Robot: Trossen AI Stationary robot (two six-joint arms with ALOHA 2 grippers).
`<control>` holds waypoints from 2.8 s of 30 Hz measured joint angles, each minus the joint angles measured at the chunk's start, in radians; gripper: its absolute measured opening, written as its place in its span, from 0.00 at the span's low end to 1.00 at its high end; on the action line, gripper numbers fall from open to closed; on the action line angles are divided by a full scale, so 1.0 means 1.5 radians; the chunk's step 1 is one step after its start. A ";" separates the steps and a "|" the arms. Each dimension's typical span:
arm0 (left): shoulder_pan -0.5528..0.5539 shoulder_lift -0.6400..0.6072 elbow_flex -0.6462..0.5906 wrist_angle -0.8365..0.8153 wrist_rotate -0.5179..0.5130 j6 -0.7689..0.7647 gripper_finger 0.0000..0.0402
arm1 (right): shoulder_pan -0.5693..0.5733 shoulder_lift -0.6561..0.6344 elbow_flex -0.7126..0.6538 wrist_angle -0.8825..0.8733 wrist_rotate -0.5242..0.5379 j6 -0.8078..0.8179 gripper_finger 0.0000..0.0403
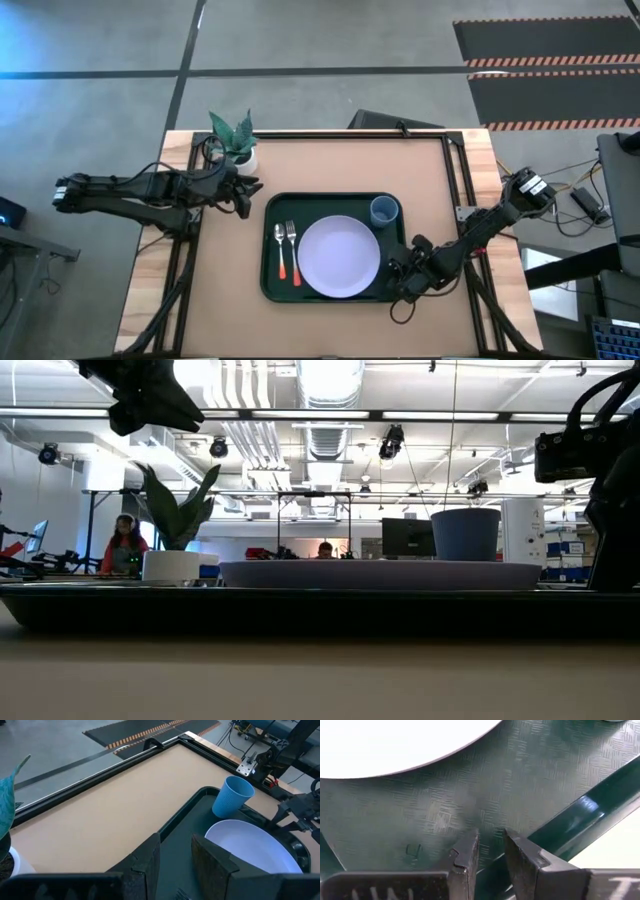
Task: Pick and place plate/cup/fork/spoon on tray
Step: Adjust the dark green tray, then return to Home Position
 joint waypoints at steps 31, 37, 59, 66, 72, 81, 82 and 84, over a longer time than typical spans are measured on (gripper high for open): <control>0.000 -0.001 0.000 -0.010 0.001 -0.001 0.23 | -0.060 0.000 0.000 -0.025 0.028 -0.095 0.20; 0.000 -0.001 0.000 -0.010 0.022 -0.002 0.23 | -0.059 -0.005 0.024 -0.018 0.008 -0.080 0.20; -0.003 -0.031 -0.003 -0.009 0.138 -0.056 0.23 | -0.058 -0.050 0.400 -0.046 0.037 -0.426 0.20; -0.003 -0.040 -0.003 0.008 0.194 -0.003 0.23 | -0.046 -0.050 0.497 -0.040 -0.056 -0.605 0.20; -0.003 -0.060 -0.003 0.086 0.304 0.111 0.23 | -0.044 -0.055 0.522 -0.048 -0.212 -0.789 0.20; -0.020 -0.121 -0.009 0.101 0.349 0.222 0.23 | -0.077 -0.220 0.460 -0.143 -0.187 -0.766 0.20; -0.024 -0.126 -0.012 0.104 0.349 0.229 0.23 | -0.079 -0.251 0.444 -0.139 -0.187 -0.772 0.20; -0.031 -0.139 -0.023 0.109 0.349 0.240 0.23 | -0.083 -0.313 0.411 -0.130 -0.182 -0.774 0.20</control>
